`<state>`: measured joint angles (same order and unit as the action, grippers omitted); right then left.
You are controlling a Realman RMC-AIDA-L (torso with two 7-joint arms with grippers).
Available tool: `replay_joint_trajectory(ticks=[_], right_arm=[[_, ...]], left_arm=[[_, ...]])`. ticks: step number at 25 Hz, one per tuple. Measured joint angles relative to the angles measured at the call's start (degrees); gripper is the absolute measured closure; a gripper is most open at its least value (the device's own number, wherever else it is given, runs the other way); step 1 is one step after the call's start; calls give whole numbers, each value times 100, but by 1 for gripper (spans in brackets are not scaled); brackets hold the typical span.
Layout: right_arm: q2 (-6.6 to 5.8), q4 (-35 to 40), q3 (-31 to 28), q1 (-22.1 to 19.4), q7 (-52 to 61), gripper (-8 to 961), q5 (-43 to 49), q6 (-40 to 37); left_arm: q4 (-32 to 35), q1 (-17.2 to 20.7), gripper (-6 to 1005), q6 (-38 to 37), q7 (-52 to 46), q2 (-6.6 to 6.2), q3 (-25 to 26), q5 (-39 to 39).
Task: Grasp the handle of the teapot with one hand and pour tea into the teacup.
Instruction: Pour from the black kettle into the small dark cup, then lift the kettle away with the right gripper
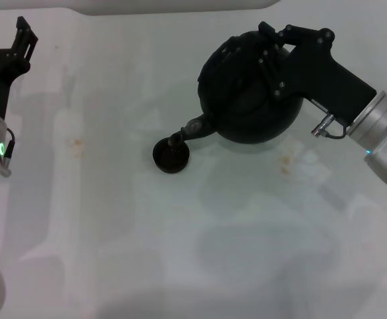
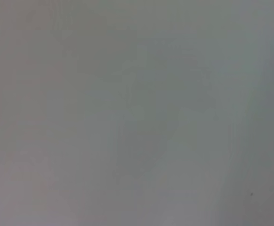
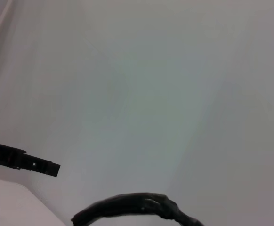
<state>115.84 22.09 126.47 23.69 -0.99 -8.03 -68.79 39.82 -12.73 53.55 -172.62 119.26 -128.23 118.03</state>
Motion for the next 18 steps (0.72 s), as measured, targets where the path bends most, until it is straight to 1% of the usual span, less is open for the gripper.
replay_joint_trajectory(ticks=[4, 10, 18], right_arm=[[0, 6, -1, 0, -69, 807, -18, 31], [12, 12, -7, 3, -541, 814, -38, 42], [18, 34, -9, 19, -844, 817, -47, 55]], left_arm=[[-1, -1, 111, 0, 0, 0, 0, 0], [-1, -2, 111, -1, 0, 0, 0, 0], [-1, -4, 112, -3, 0, 0, -58, 0]])
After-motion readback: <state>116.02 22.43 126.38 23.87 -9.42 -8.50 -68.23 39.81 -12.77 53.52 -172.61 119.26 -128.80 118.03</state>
